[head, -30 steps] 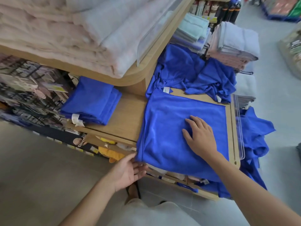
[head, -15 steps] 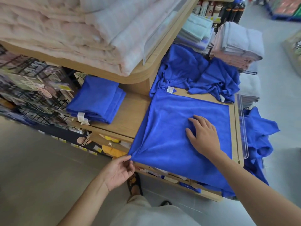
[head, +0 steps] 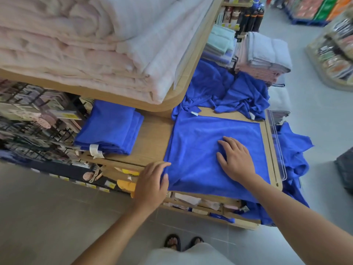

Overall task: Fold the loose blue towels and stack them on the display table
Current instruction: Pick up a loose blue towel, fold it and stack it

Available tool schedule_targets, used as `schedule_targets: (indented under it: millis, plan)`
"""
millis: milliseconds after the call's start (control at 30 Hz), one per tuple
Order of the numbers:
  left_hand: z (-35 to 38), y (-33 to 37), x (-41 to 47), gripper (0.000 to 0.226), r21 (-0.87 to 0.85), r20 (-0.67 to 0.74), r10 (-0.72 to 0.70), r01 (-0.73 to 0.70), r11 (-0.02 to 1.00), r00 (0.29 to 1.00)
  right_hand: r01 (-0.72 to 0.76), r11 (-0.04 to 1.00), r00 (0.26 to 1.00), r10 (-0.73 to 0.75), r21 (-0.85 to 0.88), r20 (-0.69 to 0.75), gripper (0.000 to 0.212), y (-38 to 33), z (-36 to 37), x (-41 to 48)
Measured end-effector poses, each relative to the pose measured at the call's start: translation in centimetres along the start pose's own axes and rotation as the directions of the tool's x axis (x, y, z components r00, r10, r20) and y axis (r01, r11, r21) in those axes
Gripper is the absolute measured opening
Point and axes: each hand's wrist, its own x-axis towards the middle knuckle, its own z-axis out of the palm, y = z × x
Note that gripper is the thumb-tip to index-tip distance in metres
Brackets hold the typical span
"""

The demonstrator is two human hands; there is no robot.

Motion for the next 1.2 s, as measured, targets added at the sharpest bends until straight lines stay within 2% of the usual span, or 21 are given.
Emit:
schedule_targets:
  millis: [33, 100, 167, 233, 400, 500, 600, 733, 933, 1033, 1200]
  plan:
    - [0.5, 0.5, 1.3, 0.049, 0.1, 0.107, 0.041, -0.052, 0.994, 0.993, -0.009, 1.0, 1.0, 0.009, -0.005, 0.017, 0.052, -0.1, 0.0, 0.1]
    - [1.5, 0.7, 3.0, 0.069, 0.328, 0.283, -0.004, -0.093, 0.94, 0.959, -0.071, 0.997, 0.996, 0.071, -0.012, 0.052, 0.059, -0.1, -0.2, 0.0]
    - [1.8, -0.4, 3.5, 0.075, 0.447, 0.352, -0.055, -0.116, 0.887, 0.934, -0.166, 0.986, 0.983, 0.166, 0.002, 0.074, 0.072, 0.5, -0.4, -0.6]
    - [1.2, -1.7, 3.2, 0.074, 0.479, 0.357, -0.037, -0.149, 0.865, 0.934, -0.223, 0.975, 0.971, 0.222, -0.001, 0.085, 0.084, 1.3, -0.6, -1.6]
    - [0.0, -3.0, 3.9, 0.077, 0.395, 0.403, -0.011, -0.163, 0.904, 0.915, -0.275, 0.959, 0.952, 0.281, -0.067, 0.119, 0.095, 1.6, -0.9, -2.4]
    - [0.3, -1.2, 6.2, 0.075, 0.306, 0.35, 0.005, -0.119, 0.945, 0.937, -0.295, 0.953, 0.947, 0.301, -0.061, 0.117, 0.098, 0.8, -0.6, -3.0]
    - [2.7, 1.8, 9.2, 0.07, 0.237, 0.389, 0.07, -0.174, 0.956, 0.918, -0.294, 0.951, 0.945, 0.304, -0.095, 0.121, 0.099, 0.0, 0.1, -3.2]
    - [5.1, 2.1, 11.4, 0.07, 0.336, 0.449, 0.044, -0.214, 0.917, 0.893, -0.265, 0.959, 0.953, 0.276, -0.096, 0.127, 0.097, 1.1, -0.1, -3.4]
    - [5.7, 0.9, 9.1, 0.074, 0.387, 0.408, 0.044, -0.216, 0.896, 0.912, -0.212, 0.969, 0.963, 0.229, -0.129, 0.144, 0.089, 1.9, -0.3, -5.1]
    - [5.6, 1.5, 9.8, 0.074, 0.352, 0.428, 0.018, -0.185, 0.918, 0.904, -0.243, 0.968, 0.955, 0.25, -0.062, 0.158, 0.09, 2.1, -0.5, -4.1]
    - [6.0, 3.2, 16.4, 0.068, 0.258, 0.394, 0.125, -0.241, 0.936, 0.91, -0.301, 0.952, 0.952, 0.297, 0.053, 0.077, 0.078, 2.8, -1.3, 2.3]
